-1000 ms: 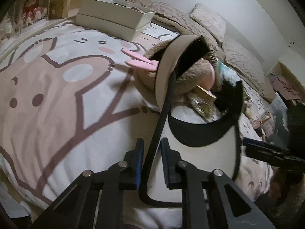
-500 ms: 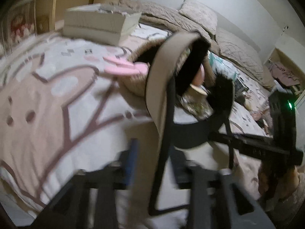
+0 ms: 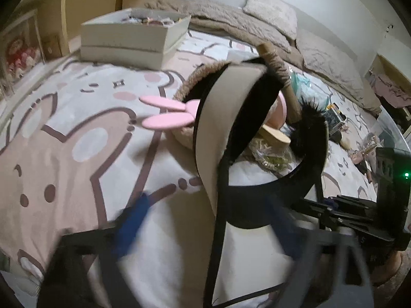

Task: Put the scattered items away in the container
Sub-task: 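Grasp the sun visor band with the left tool while the right tool grasps it too, then lift the sun visor with both tools and carry it toward the clear bin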

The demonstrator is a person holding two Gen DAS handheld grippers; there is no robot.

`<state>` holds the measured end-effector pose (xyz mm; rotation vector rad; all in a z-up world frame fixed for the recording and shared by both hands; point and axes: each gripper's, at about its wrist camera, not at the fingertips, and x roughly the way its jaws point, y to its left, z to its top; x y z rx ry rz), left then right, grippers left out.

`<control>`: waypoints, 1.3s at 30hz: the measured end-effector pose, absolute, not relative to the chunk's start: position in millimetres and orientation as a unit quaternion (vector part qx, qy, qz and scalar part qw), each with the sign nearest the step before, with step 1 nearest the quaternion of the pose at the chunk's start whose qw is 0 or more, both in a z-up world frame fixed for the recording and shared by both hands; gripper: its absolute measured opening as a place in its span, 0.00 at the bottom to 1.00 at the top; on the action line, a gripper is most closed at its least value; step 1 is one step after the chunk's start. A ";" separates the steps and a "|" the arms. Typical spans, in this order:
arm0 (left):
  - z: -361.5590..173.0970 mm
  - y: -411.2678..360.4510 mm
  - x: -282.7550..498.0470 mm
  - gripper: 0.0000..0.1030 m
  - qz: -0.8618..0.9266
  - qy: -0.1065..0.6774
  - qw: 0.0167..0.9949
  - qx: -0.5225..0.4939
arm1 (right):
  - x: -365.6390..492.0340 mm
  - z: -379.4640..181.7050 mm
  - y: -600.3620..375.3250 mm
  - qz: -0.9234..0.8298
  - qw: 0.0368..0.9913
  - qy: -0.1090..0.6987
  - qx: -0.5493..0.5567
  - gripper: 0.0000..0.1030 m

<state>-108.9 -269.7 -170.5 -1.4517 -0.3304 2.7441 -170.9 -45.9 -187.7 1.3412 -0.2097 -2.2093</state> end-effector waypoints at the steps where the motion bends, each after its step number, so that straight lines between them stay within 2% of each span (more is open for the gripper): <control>1: -174.2 -270.7 -111.2 0.37 0.874 -0.112 0.010 -0.473 | -170.2 -186.3 -45.9 -0.820 0.273 -0.079 0.497 0.18; 3: -178.2 -268.7 -112.5 0.18 0.870 -0.117 0.017 -0.479 | -168.3 -180.1 -47.9 -0.821 0.278 -0.081 0.493 0.16; 4: -177.9 -265.3 -112.0 0.14 0.870 -0.112 0.018 -0.479 | -166.9 -176.4 -49.9 -0.823 0.277 -0.075 0.489 0.16; 8: -166.9 -251.9 -106.4 0.14 0.879 -0.088 0.014 -0.468 | -159.9 -159.5 -52.3 -0.840 0.269 -0.049 0.469 0.16; 14: -131.1 -241.3 -97.0 0.14 0.900 -0.094 0.018 -0.425 | -149.6 -125.4 -44.0 -0.862 0.260 -0.037 0.433 0.16; 28: -33.8 -179.4 -93.5 0.14 0.933 -0.099 0.086 -0.336 | -122.8 -27.4 42.0 -0.920 0.216 -0.079 0.319 0.16; 39: 28.4 -89.0 -95.1 0.14 0.942 -0.094 0.173 -0.273 | -87.4 27.8 132.5 -0.953 0.153 -0.115 0.236 0.16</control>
